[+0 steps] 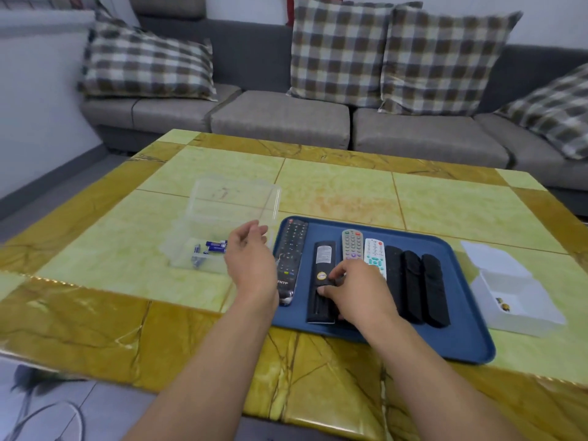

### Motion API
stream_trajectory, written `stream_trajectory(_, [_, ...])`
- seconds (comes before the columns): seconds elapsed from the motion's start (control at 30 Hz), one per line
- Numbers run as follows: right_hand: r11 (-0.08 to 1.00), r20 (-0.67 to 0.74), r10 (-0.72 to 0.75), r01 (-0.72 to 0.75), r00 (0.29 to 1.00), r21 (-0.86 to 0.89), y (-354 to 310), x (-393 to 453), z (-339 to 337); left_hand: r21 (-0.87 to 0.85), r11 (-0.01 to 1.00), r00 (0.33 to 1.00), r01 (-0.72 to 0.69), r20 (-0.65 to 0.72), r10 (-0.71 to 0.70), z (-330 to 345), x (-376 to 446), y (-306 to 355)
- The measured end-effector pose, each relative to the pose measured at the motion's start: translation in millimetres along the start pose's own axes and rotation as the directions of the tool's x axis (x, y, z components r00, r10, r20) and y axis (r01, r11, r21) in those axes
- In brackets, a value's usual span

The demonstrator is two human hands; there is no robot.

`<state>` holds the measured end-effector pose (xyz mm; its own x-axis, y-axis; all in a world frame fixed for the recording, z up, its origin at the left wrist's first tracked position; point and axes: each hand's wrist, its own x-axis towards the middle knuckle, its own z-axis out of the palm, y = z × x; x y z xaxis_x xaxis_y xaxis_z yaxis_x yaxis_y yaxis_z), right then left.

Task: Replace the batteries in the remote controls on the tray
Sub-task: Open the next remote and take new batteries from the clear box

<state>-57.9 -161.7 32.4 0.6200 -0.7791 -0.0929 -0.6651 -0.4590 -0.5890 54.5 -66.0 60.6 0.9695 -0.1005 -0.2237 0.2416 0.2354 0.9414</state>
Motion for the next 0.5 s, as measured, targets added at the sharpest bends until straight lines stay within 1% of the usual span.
stream_trajectory(0.03, [0.997, -0.016, -0.027, 0.025, 1.0, -0.072, -3, -2, -4, -0.028, 1.0, 1.0, 0.01, -0.025, -0.01, -4, 4, 4])
stream_trajectory(0.07, [0.993, -0.035, -0.054, 0.05, 0.998, -0.105, -5, -5, -9, -0.048, 0.999, 0.999, 0.023, -0.041, -0.025, -9, 7, 7])
stream_trajectory(0.1, [0.992, -0.055, -0.08, 0.075, 0.995, -0.099, -8, -7, -13, -0.057, 0.998, 0.998, 0.036, -0.05, -0.039, -14, 11, 9])
stream_trajectory(0.27, [0.975, -0.1, -0.211, 0.217, 0.972, 0.056, -33, -13, -14, -0.072, 0.992, 0.991, 0.102, -0.079, -0.108, -46, 32, 19])
stream_trajectory(0.4, [0.935, -0.073, -0.353, 0.355, 0.933, 0.008, -79, 7, 4, -0.111, 0.981, 0.982, 0.161, -0.086, -0.171, -66, 44, 23])
stream_trajectory(0.47, [0.923, -0.046, -0.384, 0.385, 0.922, 0.007, -99, 24, 13, -0.125, 0.97, 0.973, 0.209, -0.072, -0.219, -69, 46, 23])
stream_trajectory(0.5, [0.919, -0.003, -0.394, 0.394, 0.919, -0.033, -111, 33, 21, -0.131, 0.962, 0.966, 0.241, -0.066, -0.251, -74, 49, 24])
